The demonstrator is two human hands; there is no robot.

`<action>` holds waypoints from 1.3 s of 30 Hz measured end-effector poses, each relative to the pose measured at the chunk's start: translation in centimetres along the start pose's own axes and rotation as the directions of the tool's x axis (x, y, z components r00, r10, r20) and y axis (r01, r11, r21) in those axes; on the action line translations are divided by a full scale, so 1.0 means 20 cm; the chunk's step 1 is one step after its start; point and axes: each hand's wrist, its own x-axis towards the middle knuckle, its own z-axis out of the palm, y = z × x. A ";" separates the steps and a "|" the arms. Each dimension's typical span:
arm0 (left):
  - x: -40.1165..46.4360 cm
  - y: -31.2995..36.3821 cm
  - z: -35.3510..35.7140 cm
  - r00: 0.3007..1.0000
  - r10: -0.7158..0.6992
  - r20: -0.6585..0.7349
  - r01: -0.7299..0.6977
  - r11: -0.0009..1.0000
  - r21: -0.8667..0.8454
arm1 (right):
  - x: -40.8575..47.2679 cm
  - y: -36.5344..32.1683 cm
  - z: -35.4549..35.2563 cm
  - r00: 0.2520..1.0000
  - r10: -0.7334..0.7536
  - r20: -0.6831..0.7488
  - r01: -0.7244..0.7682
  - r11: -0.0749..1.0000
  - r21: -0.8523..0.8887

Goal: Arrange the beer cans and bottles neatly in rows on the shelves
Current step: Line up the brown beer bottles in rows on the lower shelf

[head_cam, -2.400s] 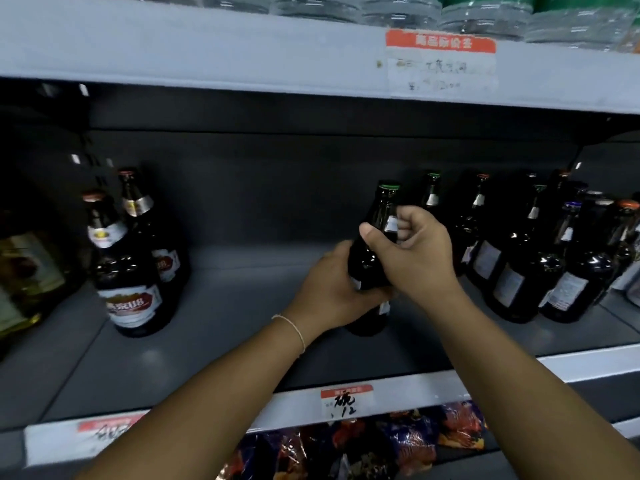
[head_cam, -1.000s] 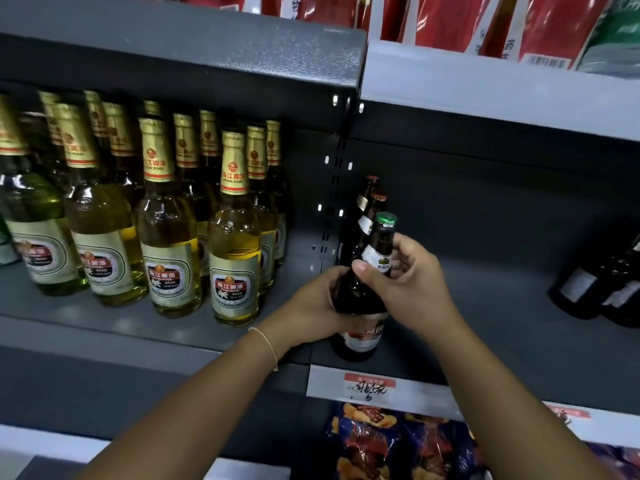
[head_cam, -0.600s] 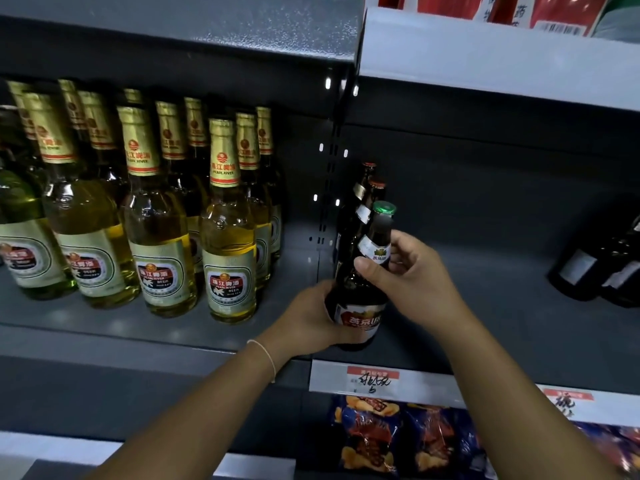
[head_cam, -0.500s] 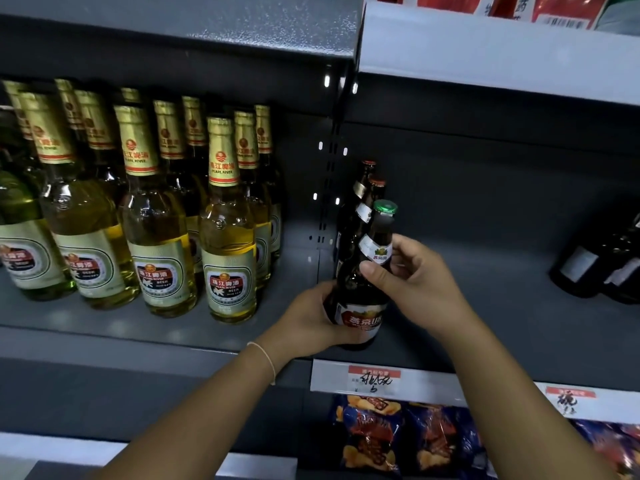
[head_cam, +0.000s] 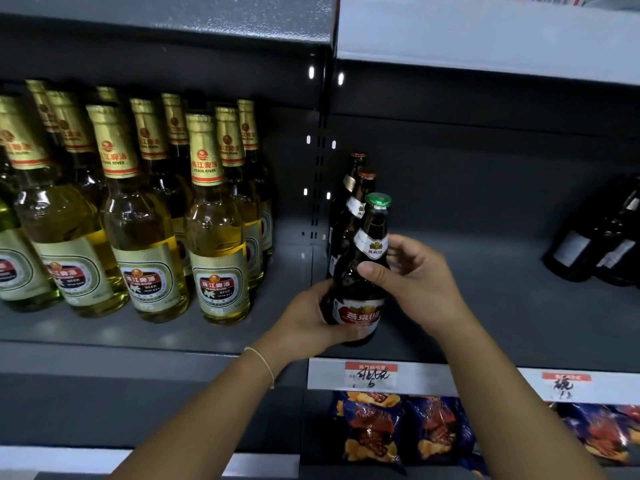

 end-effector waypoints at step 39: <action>-0.22 0.57 0.16 0.997 0.026 0.069 -0.068 0.679 0.731 | -0.09 -0.02 -0.18 0.970 -0.004 -0.241 -0.027 0.992 -0.126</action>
